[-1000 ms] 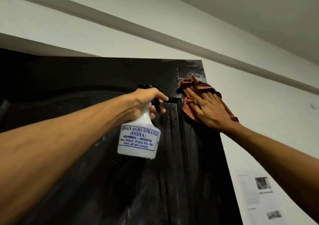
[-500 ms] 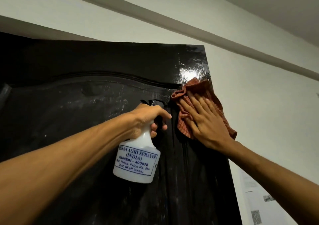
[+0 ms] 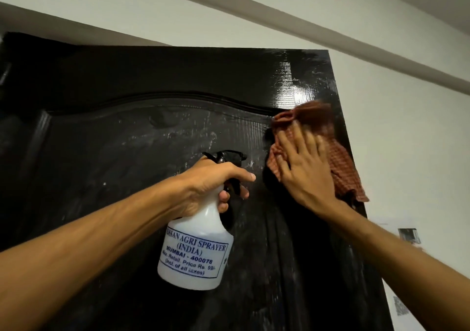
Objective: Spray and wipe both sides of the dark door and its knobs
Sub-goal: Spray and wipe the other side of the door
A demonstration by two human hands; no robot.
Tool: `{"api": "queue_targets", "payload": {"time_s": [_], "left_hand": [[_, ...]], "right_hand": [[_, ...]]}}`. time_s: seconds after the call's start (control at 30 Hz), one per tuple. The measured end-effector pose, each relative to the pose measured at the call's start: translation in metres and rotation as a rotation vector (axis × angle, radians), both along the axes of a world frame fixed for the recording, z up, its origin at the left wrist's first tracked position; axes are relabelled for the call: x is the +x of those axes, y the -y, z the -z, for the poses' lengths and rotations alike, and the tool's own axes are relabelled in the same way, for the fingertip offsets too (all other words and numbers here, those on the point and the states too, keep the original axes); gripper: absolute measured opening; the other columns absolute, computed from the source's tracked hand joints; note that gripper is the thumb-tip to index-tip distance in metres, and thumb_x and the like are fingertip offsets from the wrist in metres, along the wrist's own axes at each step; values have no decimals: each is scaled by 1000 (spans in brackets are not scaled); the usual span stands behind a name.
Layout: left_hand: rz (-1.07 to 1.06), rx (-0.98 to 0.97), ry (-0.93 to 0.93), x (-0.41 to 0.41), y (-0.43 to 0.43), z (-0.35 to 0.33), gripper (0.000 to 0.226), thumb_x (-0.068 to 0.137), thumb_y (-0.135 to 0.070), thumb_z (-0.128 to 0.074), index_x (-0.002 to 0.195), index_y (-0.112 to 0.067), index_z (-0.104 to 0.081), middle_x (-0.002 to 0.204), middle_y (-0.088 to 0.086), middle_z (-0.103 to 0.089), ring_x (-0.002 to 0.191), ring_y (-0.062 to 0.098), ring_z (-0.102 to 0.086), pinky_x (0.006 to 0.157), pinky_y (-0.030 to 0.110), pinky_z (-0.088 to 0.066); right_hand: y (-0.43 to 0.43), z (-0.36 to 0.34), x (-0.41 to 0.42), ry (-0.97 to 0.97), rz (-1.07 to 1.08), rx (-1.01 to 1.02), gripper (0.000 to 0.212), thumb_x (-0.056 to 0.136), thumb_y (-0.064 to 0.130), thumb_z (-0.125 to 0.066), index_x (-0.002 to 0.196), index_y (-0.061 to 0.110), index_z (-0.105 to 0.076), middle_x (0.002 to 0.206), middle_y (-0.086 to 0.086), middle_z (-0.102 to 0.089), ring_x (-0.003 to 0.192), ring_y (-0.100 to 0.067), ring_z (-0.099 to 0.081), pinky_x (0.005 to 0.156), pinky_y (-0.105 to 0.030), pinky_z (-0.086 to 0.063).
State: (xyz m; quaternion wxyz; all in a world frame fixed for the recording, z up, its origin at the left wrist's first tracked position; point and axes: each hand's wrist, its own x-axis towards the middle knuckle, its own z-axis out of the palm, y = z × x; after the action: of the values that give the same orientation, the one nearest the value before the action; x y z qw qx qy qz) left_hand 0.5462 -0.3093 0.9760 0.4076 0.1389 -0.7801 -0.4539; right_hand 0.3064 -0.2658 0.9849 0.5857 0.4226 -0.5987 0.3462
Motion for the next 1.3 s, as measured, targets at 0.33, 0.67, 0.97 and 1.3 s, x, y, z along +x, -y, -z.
{"api": "queue_targets", "payload": {"time_s": [0.33,0.67,0.97,1.3], "left_hand": [[-36,6,-51,47,20,-3,23,85,-18,-81,100,-3,-73,88,18,-73,42,10,-38,43,21,-36],[-168,15,-69,97,48,-1,17,88,-15,-77,96,-2,-71,80,16,-70,42,11,-36,42,21,-33],[-302,29,-177,152,85,-9,15,85,-15,-80,90,-3,-72,76,17,-71,41,11,-40,42,22,-36],[-455,52,-235,235,131,-3,24,85,-14,-79,102,1,-73,76,18,-71,40,12,-40,42,20,-37]], "right_hand": [[44,15,63,-189,-53,87,61,104,50,-24,163,36,-18,170,-4,-19,156,-28,-17,126,-52,-10],[70,4,91,-311,-7,174,60,104,50,-26,162,34,-24,171,-4,-15,157,-28,-13,126,-53,-11],[103,-25,149,-296,-54,146,60,102,50,-26,160,33,-30,169,-6,-21,155,-31,-20,125,-54,-14],[169,-24,249,-510,-102,322,60,101,51,-27,157,32,-38,166,-7,-31,152,-32,-29,124,-55,-17]]}}
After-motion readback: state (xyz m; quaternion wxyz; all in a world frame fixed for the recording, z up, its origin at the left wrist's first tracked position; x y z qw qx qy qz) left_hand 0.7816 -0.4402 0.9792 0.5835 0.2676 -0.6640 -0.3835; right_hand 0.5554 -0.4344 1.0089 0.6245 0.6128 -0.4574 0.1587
